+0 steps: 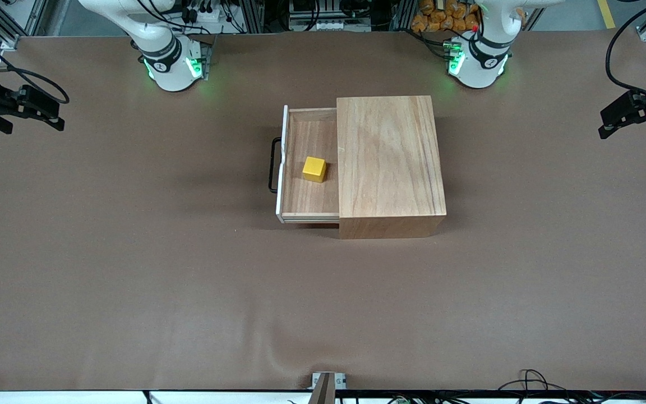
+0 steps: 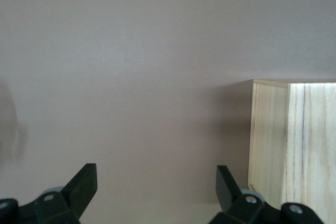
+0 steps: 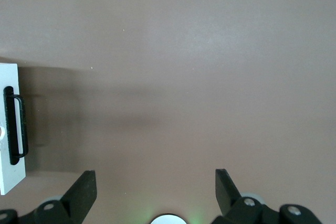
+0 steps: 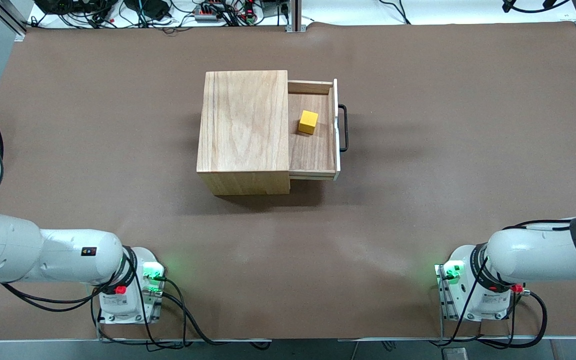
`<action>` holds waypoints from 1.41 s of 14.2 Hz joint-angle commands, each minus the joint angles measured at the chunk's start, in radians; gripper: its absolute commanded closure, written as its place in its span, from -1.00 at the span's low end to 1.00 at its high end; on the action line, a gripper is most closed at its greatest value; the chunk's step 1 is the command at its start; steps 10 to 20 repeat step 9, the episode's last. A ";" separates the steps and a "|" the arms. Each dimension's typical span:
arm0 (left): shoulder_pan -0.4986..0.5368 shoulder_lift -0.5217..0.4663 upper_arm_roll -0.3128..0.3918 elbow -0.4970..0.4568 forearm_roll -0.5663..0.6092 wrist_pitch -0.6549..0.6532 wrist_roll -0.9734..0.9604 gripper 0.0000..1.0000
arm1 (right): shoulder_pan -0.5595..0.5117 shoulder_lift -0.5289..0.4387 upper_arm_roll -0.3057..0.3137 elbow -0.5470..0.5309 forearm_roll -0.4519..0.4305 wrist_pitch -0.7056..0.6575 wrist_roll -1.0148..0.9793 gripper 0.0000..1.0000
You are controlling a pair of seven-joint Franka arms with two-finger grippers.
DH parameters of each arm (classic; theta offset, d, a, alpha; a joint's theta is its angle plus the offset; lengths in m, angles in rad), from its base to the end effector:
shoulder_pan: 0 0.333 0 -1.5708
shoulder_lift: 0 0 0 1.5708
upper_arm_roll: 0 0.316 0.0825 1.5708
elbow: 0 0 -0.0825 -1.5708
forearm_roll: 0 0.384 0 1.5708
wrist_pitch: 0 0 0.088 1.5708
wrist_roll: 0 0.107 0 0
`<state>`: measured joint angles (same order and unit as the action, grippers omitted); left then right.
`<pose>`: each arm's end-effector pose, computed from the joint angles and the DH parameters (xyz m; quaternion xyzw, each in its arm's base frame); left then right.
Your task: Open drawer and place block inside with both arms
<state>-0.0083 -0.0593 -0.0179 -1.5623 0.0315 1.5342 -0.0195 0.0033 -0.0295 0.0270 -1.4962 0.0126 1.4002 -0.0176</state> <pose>0.5324 -0.0108 0.6575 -0.9997 0.0025 -0.0160 0.0159 0.5269 0.0177 0.6606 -0.9991 -0.0248 0.0333 0.0056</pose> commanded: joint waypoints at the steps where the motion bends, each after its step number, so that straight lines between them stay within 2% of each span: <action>1: 0.004 -0.008 0.004 -0.007 -0.038 0.001 0.033 -1.00 | -0.009 -0.024 0.014 -0.004 -0.017 -0.012 0.015 -1.00; 5: 0.002 -0.007 0.010 -0.004 -0.038 0.001 0.042 -1.00 | -0.016 -0.024 0.004 -0.004 -0.019 -0.012 0.015 -1.00; 8: 0.001 -0.005 0.012 -0.002 -0.035 0.001 0.041 -1.00 | -0.072 -0.026 0.007 -0.009 -0.017 -0.015 0.013 -1.00; 20: 0.002 -0.004 0.012 -0.002 -0.036 0.001 0.041 -1.00 | -0.074 -0.026 0.007 -0.007 -0.016 -0.026 0.015 -1.00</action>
